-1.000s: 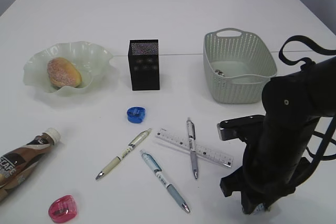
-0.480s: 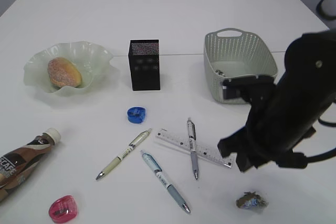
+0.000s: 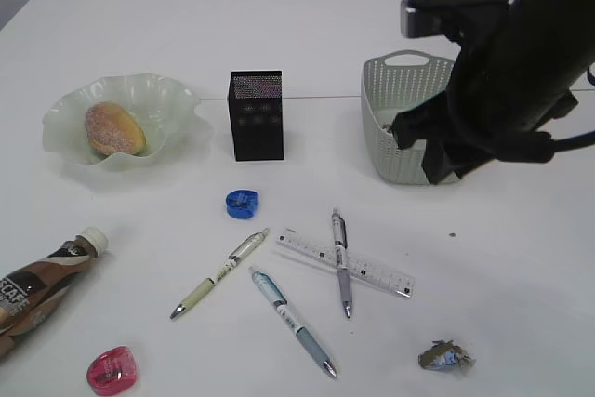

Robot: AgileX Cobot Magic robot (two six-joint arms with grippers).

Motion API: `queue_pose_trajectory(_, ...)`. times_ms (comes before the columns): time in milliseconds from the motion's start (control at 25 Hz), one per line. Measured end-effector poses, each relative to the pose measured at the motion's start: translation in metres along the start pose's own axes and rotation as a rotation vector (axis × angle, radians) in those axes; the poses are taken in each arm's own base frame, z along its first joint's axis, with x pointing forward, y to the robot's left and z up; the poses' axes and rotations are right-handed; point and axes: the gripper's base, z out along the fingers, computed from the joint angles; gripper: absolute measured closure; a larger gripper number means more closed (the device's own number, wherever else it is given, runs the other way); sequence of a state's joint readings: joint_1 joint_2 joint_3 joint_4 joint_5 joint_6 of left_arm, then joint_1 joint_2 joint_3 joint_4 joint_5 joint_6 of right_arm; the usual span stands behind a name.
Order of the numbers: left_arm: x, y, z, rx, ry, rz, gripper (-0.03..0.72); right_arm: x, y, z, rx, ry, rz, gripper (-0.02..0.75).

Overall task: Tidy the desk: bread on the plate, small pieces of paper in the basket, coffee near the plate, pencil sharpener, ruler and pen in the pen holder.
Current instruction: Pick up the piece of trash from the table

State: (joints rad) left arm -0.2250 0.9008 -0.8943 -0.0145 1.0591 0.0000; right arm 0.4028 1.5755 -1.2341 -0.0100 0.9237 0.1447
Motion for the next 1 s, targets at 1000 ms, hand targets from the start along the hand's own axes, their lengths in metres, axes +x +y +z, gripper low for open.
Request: queue_pose_trajectory(1000, -0.001, -0.001, 0.001, 0.01, -0.001, -0.006, 0.272, 0.083, 0.004, 0.087, -0.107, 0.344, 0.058, 0.256)
